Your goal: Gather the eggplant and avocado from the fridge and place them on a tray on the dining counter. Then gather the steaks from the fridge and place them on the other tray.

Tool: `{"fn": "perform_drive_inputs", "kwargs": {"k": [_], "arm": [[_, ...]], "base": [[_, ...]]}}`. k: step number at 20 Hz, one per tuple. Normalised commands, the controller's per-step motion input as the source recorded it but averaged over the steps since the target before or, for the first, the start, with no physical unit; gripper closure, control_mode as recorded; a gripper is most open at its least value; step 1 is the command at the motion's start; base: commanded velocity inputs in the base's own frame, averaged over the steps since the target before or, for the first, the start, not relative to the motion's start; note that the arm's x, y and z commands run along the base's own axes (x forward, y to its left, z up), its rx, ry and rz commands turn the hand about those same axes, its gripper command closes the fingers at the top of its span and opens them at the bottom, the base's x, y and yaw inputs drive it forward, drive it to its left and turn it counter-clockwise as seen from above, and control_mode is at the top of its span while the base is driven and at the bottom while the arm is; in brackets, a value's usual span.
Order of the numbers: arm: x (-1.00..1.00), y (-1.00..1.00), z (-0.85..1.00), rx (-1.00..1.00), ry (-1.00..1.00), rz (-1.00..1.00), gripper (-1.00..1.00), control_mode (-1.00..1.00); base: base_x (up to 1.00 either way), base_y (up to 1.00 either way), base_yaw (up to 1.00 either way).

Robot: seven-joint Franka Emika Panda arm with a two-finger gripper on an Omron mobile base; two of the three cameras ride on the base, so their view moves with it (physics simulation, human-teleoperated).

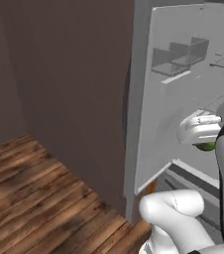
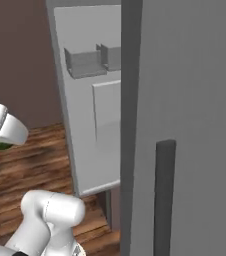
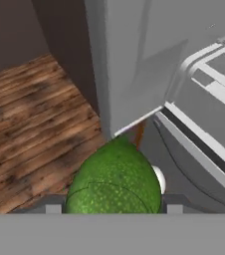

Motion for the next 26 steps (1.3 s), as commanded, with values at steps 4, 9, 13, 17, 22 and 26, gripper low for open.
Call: {"fn": "perform_drive_inputs", "kwargs": {"k": [4, 9, 13, 17, 22, 26], "arm": [[0.0, 0.0, 0.0, 0.0, 0.0, 0.0, 1.0, 1.0], [0.0, 0.0, 0.0, 0.0, 0.0, 0.0, 1.0, 1.0], [0.0, 0.0, 0.0, 0.0, 0.0, 0.0, 1.0, 1.0], [0.0, 0.0, 0.0, 0.0, 0.0, 0.0, 1.0, 1.0], [0.0, 0.0, 0.0, 0.0, 0.0, 0.0, 1.0, 1.0], [0.0, 0.0, 0.0, 0.0, 0.0, 0.0, 1.0, 1.0]], "base": [[-0.47, 0.7, 0.82], [0.07, 0.43, 0.87], [0.96, 0.0, 0.48], [1.0, 0.02, 0.12], [1.0, 0.17, 0.06], [1.0, 0.04, 0.08]]}}
